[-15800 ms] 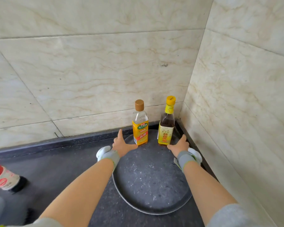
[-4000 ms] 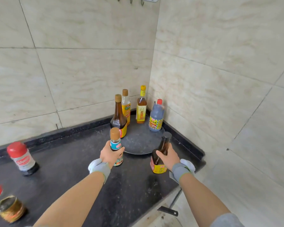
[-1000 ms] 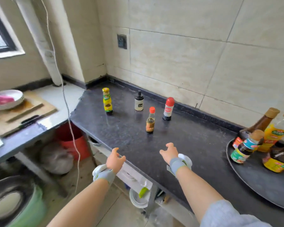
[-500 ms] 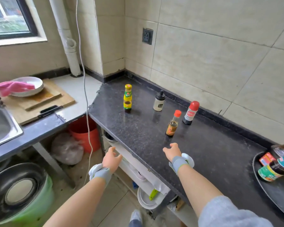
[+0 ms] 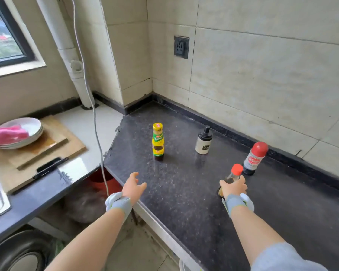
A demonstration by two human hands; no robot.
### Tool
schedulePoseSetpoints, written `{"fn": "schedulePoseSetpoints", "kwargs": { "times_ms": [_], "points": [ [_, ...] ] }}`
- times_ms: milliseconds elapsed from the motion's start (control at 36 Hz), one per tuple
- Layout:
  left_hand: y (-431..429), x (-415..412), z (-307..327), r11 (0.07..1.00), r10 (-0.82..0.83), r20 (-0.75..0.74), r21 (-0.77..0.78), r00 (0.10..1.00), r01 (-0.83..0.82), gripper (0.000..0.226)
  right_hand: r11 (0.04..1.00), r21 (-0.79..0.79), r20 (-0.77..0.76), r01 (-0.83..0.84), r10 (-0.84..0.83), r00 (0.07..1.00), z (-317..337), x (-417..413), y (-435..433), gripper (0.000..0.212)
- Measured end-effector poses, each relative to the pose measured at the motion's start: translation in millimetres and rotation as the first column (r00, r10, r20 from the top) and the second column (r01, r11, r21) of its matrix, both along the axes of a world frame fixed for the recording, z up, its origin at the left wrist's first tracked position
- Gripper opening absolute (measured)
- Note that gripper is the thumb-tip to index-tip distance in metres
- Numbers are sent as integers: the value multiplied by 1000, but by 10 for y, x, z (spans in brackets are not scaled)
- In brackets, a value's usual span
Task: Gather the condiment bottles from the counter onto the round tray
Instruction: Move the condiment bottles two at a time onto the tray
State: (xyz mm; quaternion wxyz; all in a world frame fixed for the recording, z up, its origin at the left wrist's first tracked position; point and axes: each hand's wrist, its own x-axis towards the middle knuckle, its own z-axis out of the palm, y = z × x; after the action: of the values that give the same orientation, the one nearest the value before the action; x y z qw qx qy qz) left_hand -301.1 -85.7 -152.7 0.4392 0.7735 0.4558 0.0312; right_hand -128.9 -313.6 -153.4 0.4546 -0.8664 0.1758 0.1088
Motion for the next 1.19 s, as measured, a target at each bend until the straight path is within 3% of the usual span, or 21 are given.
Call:
{"fn": "schedulePoseSetpoints", "kwargs": {
  "times_ms": [139,278,389,556,722,806,917,972,1194],
  "points": [
    [156,434,-16,1000,-7,29,-21,1000,8,61,998,56,19,-35,34,999,-32,191,85,44],
    [361,817,-71,998,-29,38,-49,999,31,72,996,-5,-17,-86,86,996,-62,394,169,46],
    [559,1064,-86,998,-58,35,-19,998,58,85,995,-37,-37,-91,90,995,-21,473,219,34],
    [888,1437,-152,985,-165,45,-51,985,167,93,995,-97,-93,-20,11,996,49,502,344,45],
    [1114,1763,-125,932,-325,87,-136,942,335,71,985,-128,-93,115,-127,988,181,410,544,44],
    [1166,1888,-107,903,-388,100,-159,916,400,45,977,-119,-91,177,-189,978,220,311,666,47],
    [1006,2066,-52,829,-522,111,-164,845,534,54,957,-105,-76,270,-278,958,275,84,732,47],
    [864,2123,7,776,-594,130,-169,794,608,47,948,-102,-64,300,-307,949,295,-12,739,47],
    [-119,2146,167,475,-841,204,-164,501,865,39,831,-138,-14,539,-546,838,560,-631,209,45]
  ]
}}
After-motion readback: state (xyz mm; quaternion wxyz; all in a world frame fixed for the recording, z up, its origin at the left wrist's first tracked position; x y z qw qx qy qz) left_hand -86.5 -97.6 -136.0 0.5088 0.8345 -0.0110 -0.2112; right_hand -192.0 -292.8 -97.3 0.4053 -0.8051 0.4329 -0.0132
